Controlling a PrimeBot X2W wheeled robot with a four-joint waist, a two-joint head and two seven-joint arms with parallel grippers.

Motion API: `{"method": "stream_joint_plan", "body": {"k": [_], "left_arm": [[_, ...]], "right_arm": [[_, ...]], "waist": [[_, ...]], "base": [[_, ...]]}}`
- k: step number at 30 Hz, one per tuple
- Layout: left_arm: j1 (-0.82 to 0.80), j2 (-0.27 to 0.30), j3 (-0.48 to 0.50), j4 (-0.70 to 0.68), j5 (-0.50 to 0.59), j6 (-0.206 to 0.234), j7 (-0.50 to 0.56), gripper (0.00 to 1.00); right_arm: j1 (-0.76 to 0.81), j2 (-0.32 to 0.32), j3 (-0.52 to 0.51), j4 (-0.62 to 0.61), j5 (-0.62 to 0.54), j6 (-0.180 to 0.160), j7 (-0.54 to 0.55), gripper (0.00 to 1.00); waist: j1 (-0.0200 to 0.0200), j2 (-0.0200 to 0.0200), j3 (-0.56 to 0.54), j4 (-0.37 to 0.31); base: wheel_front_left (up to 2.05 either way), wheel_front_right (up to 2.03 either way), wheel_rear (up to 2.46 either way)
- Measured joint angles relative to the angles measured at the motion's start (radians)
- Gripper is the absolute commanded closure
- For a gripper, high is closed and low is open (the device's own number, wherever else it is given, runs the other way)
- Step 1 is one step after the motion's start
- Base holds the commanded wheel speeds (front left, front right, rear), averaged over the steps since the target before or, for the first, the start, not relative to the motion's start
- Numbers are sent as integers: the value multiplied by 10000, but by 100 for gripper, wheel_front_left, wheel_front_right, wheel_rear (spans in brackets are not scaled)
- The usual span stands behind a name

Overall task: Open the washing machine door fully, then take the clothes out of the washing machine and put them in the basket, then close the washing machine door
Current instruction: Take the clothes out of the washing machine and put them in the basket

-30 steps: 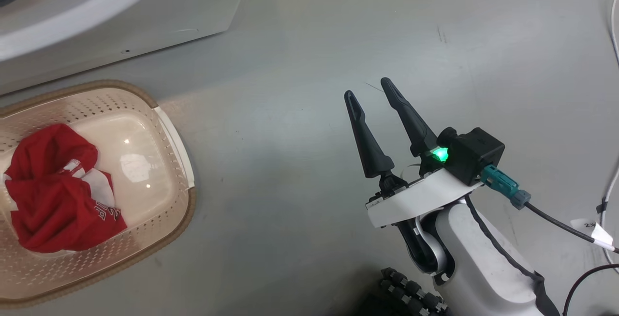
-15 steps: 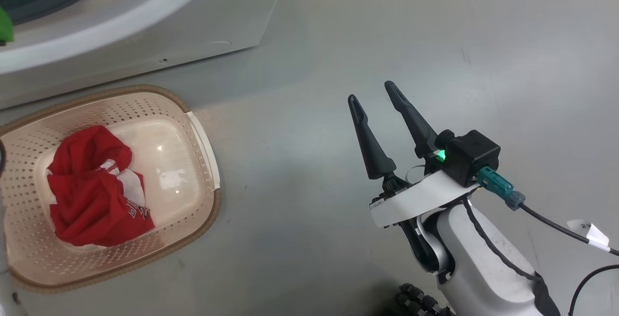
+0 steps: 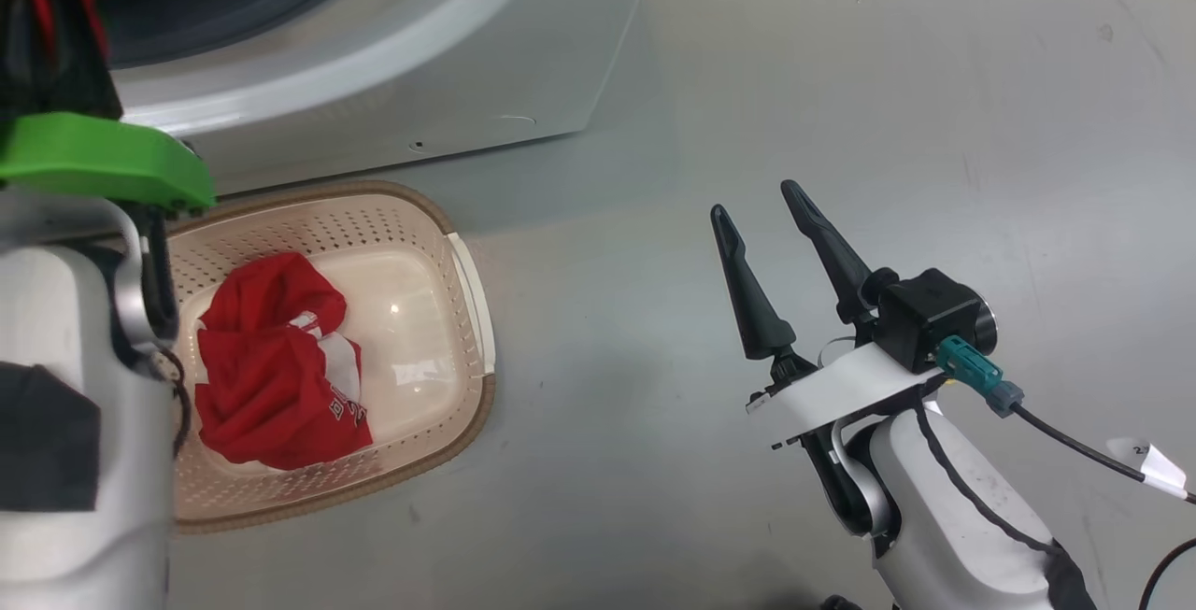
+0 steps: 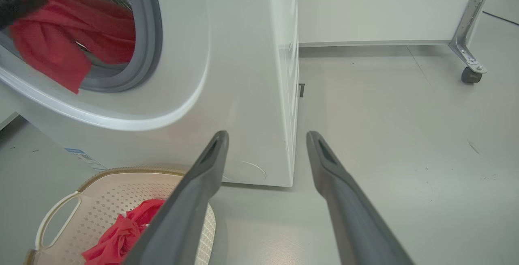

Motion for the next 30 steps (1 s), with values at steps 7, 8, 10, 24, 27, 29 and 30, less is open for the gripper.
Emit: {"method": "stream_joint_plan", "body": {"k": [7, 8, 10, 24, 27, 29, 30], "left_arm": [[960, -401, -123, -489, -82, 13, -640, 100], [1049, -412, -130, -591, -82, 13, -725, 100], [1196, -433, -138, -802, -86, 13, -884, 100], [2115, -418, -107, -2447, -25, 13, -1592, 100], [2304, -403, -86, -2842, 23, 42, -1630, 100], [2442, -405, -69, -3074, 25, 44, -1678, 100], [2511, -405, -63, -3196, 25, 46, -1685, 100]], "right_arm": [[276, -138, -222, 192, -188, 0, 0, 0], [307, -150, -259, 205, -188, 0, 0, 0], [375, -157, -324, 226, -188, 0, 0, 0], [945, -132, -374, 512, -199, 102, 0, 0], [1094, -132, -380, 577, -199, 105, 0, 0], [1192, -130, -387, 600, -199, 105, 0, 0], [1250, -130, -397, 610, -199, 105, 0, 0]], "waist": [[0, 0, -665, 442], [0, 0, -771, 502], [0, 0, -981, 616], [0, 0, -2471, 1191], [-1, 0, -2769, 1248], [0, 0, -2957, 1278], [-1, 0, -3048, 1291]], "base": [[0, 0, 0], [0, 0, 0], [0, 0, 0], [0, 0, 0], [0, 0, 0], [0, 0, 0], [0, 0, 0]]}}
